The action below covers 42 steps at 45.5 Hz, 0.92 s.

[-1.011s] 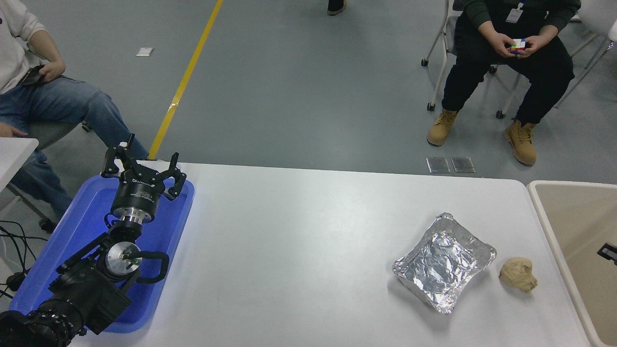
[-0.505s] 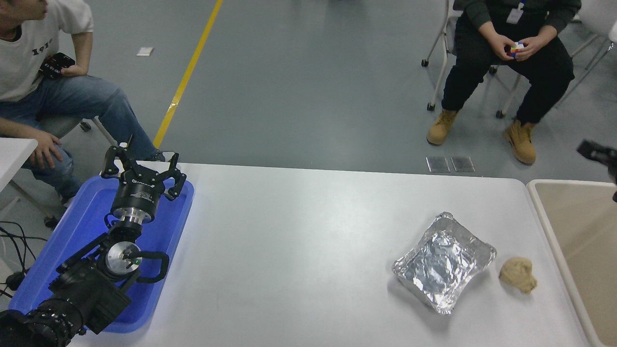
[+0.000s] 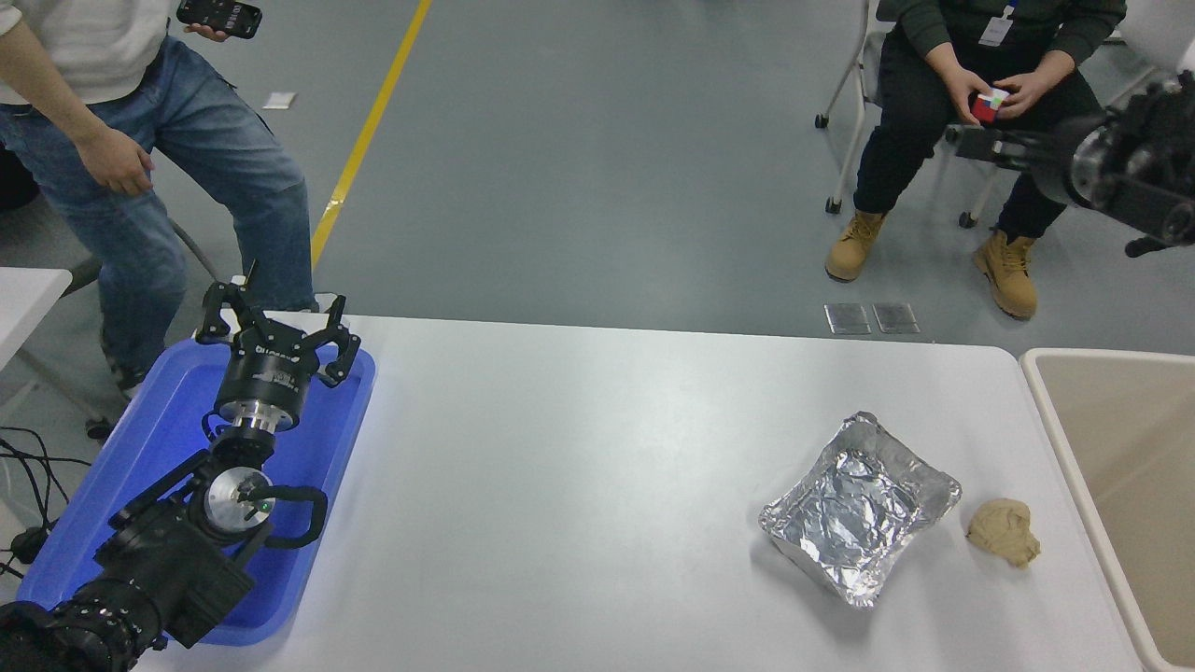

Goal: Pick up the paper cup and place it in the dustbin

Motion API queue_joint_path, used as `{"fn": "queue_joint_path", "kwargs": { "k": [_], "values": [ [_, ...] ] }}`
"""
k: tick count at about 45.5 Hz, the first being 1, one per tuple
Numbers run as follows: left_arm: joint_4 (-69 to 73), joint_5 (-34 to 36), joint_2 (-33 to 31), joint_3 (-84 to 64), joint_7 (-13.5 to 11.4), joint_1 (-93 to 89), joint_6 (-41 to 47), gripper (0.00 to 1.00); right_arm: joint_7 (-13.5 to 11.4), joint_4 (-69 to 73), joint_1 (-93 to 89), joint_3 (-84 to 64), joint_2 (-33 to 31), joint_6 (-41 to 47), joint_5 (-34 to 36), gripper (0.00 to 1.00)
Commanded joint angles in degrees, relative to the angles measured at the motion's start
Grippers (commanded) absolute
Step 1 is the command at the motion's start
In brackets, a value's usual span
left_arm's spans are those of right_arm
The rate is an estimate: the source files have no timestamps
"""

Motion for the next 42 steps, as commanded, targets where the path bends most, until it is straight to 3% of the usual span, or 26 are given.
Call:
{"fn": "queue_joint_path", "kwargs": {
  "k": [1, 9, 22, 42],
  "values": [
    [0.1, 0.0, 0.0, 0.0, 0.0, 0.0, 0.0, 1.00, 0.0, 7.9, 9.7, -1.2, 1.3, 18.3, -0.6, 1.00],
    [0.0, 0.0, 0.1, 0.0, 0.0, 0.0, 0.0, 1.00, 0.0, 12.7, 15.0, -3.7, 0.4, 30.0, -2.8, 1.00],
    [0.0, 0.0, 0.1, 0.0, 0.0, 0.0, 0.0, 1.00, 0.0, 25.2, 21.0, -4.6, -2.9, 30.1, -4.5, 1.00],
    [0.1, 0.0, 0.1, 0.0, 0.0, 0.1, 0.0, 1.00, -0.4, 25.6, 21.0, -4.7, -4.3, 30.1, -5.0, 1.00]
  ]
}}
